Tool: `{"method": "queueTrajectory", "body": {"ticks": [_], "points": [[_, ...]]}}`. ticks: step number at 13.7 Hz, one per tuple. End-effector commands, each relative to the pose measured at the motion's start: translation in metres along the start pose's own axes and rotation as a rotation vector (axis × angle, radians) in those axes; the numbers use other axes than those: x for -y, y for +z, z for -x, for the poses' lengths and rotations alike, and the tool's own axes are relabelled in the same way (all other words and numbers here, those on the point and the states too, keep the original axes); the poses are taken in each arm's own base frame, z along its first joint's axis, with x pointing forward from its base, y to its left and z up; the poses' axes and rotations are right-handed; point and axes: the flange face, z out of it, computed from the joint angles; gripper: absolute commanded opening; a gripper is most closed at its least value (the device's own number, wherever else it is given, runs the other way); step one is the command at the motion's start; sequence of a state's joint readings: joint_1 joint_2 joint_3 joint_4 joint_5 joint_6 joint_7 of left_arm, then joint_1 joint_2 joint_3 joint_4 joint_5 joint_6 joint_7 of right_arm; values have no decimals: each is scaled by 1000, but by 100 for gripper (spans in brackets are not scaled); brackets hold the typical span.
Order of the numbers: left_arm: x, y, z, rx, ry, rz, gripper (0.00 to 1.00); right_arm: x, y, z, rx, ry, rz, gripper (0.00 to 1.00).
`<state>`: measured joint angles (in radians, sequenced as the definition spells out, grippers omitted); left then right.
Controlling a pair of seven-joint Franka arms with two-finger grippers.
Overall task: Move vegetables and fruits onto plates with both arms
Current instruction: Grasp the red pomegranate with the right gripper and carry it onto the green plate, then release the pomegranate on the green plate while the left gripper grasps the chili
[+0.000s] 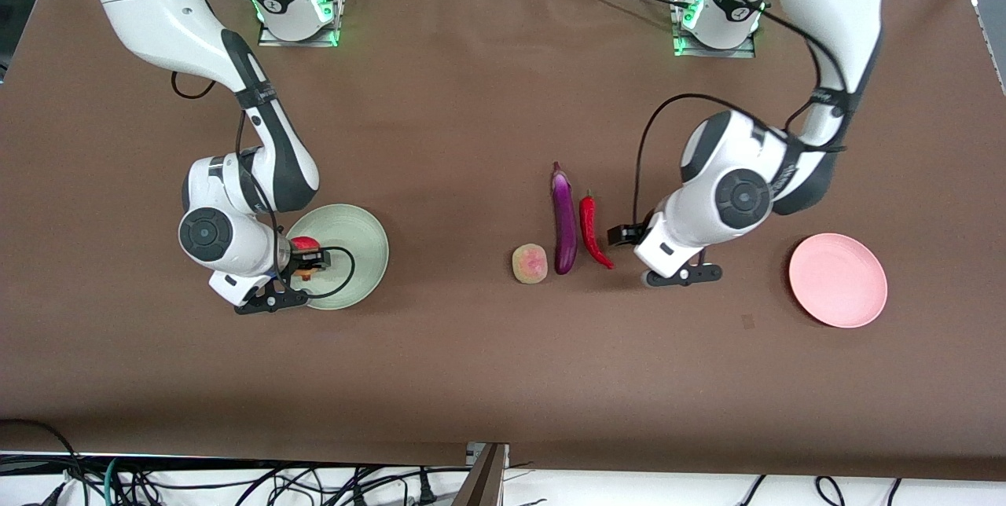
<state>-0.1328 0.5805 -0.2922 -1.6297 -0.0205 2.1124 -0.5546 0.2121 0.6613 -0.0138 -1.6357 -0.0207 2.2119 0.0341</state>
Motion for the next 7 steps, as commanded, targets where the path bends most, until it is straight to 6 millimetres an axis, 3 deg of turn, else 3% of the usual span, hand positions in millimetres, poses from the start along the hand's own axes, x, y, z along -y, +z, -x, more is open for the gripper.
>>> {"method": "queueTrajectory", "body": {"ticks": [1,4,6,7], "points": [[-17,40,-1,-32,-120,23,100,1,-9,4,-8,6,-5,68],[-25,78,-1,-27,-191,43,100,6,-18,2,-18,21,-41,73],[-26,103,2,-24,-192,46,81,10,-28,-2,-25,16,-48,74],[-25,105,2,-23,-196,44,71,11,-32,-4,-25,14,-48,74]]}}
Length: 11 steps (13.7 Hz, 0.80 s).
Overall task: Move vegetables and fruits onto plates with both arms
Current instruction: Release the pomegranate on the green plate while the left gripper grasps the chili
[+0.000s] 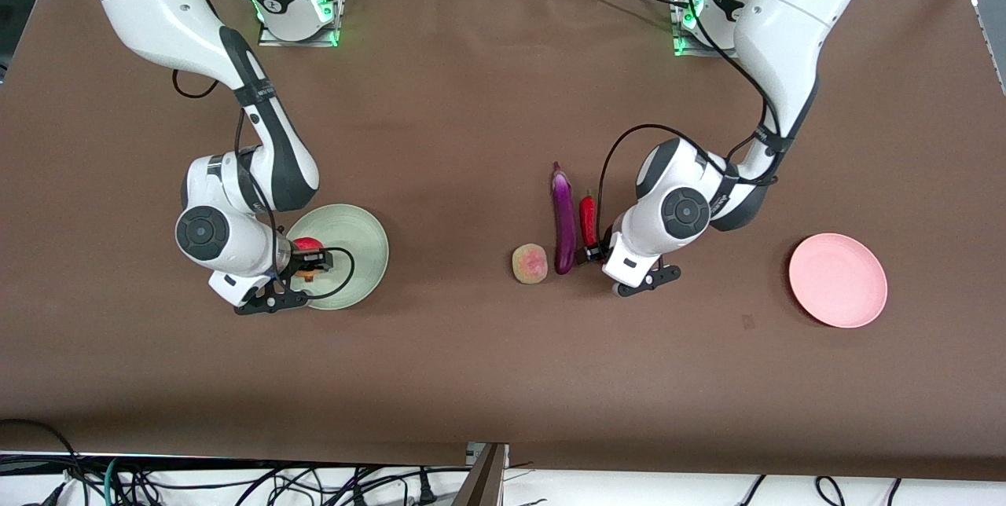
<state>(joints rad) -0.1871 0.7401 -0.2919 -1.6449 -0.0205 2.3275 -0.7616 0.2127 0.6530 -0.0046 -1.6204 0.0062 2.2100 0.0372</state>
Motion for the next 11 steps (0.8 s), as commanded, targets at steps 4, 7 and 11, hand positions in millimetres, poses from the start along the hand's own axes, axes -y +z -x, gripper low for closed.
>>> {"method": "queueTrajectory", "body": {"ticks": [4,7,11], "points": [[7,26,3,11,-21,-26,44,7,-26,-2,0,1,-22,77],[17,24,6,19,-12,-37,4,6,-32,-4,7,0,-22,97],[32,-22,-11,22,12,-58,0,6,-35,-5,2,0,-22,99]]}}
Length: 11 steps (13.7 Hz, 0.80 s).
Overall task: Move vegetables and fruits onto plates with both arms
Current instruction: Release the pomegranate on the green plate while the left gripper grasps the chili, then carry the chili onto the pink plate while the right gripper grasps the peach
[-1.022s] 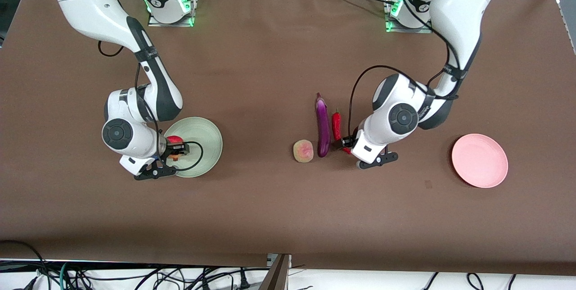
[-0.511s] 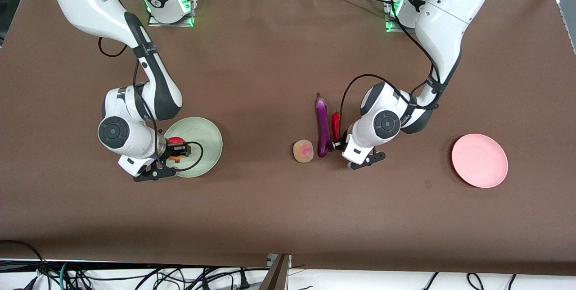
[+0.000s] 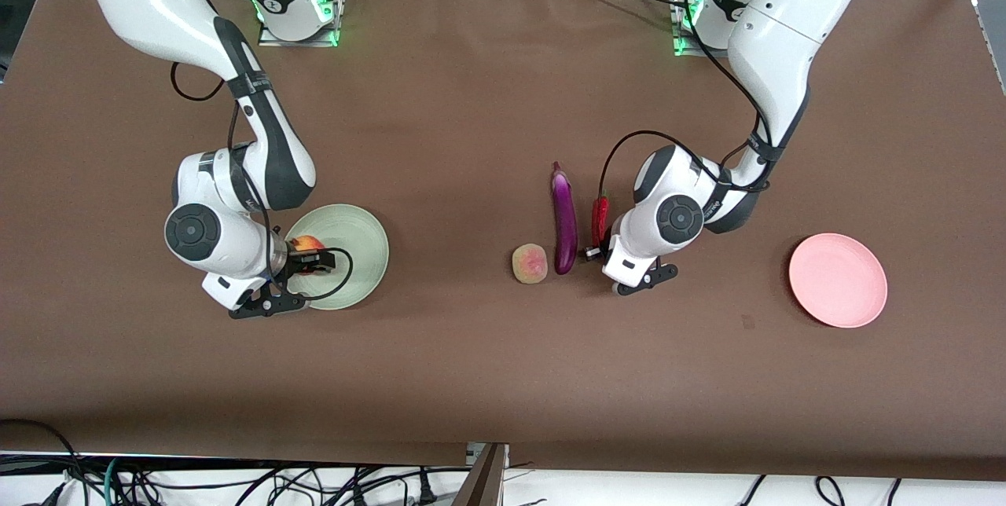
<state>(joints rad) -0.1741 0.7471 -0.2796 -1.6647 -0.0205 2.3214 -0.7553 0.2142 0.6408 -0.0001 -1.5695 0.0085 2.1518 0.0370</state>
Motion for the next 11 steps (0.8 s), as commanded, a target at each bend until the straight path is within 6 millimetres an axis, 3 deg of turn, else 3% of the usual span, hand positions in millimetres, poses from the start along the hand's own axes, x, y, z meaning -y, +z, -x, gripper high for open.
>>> {"method": "queueTrajectory", "body": {"ticks": [1,4,6,9,11], "points": [[23,-53,-9,9,44,-46,0,2,-9,2,7,5,-17,99],[57,-98,-29,26,125,-97,0,13,-17,1,1,26,-55,99],[96,-112,-56,12,240,-209,0,38,-29,-3,-13,44,-80,99],[133,-132,-79,-15,454,-296,0,113,-46,-4,-47,131,-89,99],[181,-133,-108,-8,603,-384,0,187,-50,-6,-89,188,-108,99]]}}
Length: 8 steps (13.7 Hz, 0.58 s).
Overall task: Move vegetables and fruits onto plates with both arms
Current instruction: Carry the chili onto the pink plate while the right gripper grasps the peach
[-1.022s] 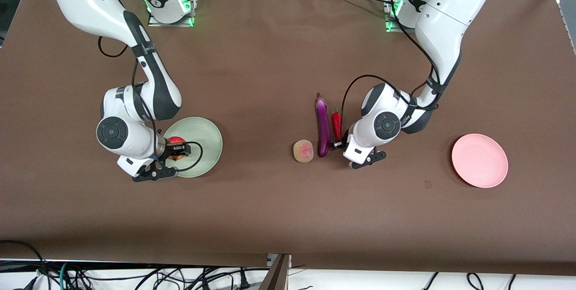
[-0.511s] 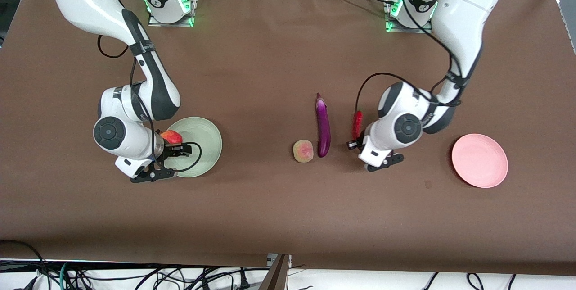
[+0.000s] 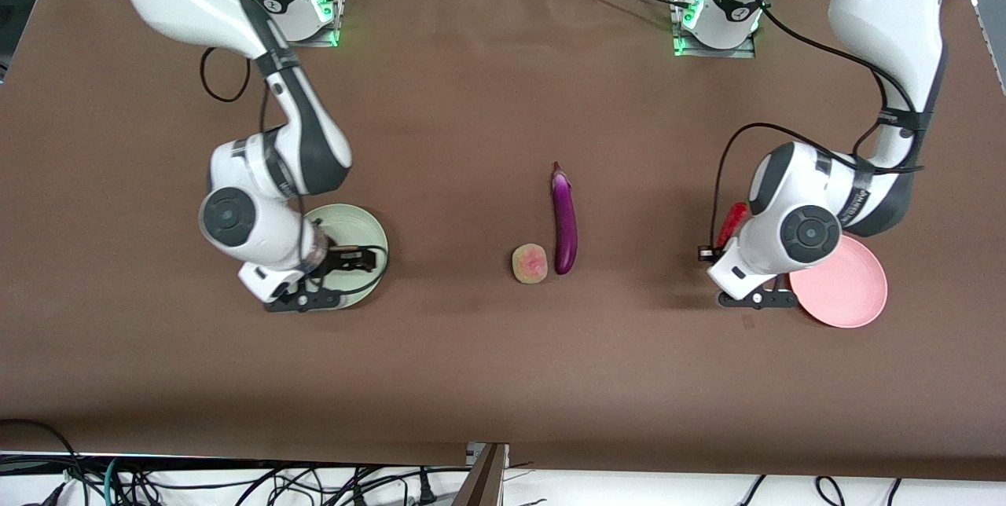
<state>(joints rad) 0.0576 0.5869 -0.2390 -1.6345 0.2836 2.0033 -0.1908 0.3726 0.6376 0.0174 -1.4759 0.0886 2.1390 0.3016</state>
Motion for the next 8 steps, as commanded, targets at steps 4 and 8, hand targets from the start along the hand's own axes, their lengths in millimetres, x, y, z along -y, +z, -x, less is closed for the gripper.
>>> {"method": "queueTrajectory", "body": {"ticks": [4,8], "points": [[105,16,-11,2,317,-94,0,181,35,37,-167,85,-93,99],[142,50,-21,-75,433,-135,1,238,97,66,-304,1,-82,99]]}}
